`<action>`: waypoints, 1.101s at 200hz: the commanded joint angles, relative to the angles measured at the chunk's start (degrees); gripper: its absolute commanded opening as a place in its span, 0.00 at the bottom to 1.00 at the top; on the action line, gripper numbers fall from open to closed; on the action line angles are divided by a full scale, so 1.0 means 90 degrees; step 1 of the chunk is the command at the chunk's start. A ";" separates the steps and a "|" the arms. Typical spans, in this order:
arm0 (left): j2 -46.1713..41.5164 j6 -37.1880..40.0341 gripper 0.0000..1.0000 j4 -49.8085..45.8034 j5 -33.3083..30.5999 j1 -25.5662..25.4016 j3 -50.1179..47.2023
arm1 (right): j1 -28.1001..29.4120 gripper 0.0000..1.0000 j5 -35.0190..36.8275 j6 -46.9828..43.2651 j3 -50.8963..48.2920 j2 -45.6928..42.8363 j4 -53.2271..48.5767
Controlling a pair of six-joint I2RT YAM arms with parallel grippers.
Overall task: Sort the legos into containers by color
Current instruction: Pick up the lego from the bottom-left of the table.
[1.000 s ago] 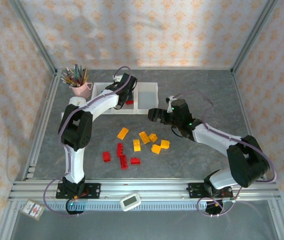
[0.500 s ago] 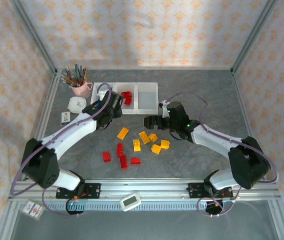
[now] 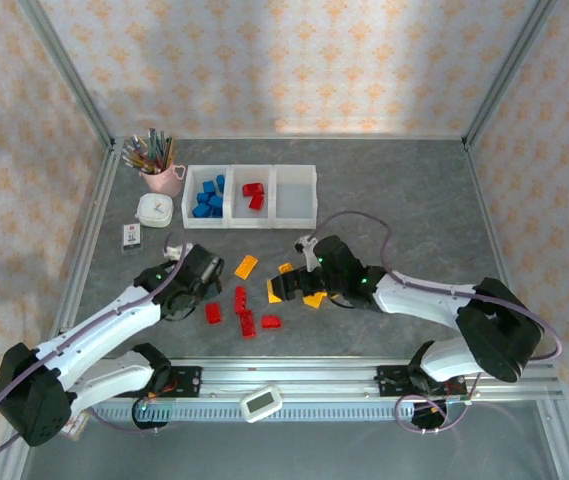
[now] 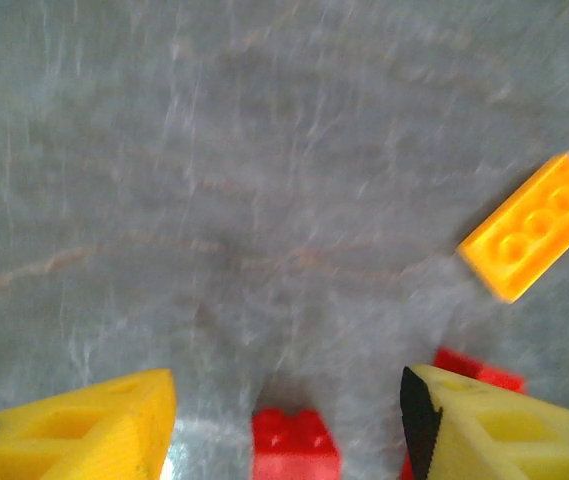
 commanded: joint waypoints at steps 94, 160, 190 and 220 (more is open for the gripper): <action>0.0628 -0.1088 0.64 0.0638 0.0506 -0.0880 -0.0778 | 0.0138 1.00 0.0176 0.0509 -0.0290 0.0396 0.1046; 0.0996 -0.1089 0.43 0.0759 0.0334 -0.1009 -0.0781 | 0.0135 1.00 0.0167 0.0450 -0.0227 0.0437 0.1012; 0.0930 -0.1032 0.35 0.0647 0.0211 -0.1012 -0.0624 | 0.0137 1.00 0.0128 0.0493 -0.0131 0.0398 0.0960; 0.0808 -0.0948 0.31 0.0388 -0.0100 -0.1010 -0.0180 | -0.0050 1.00 -0.0007 0.0533 0.0044 0.0255 0.0793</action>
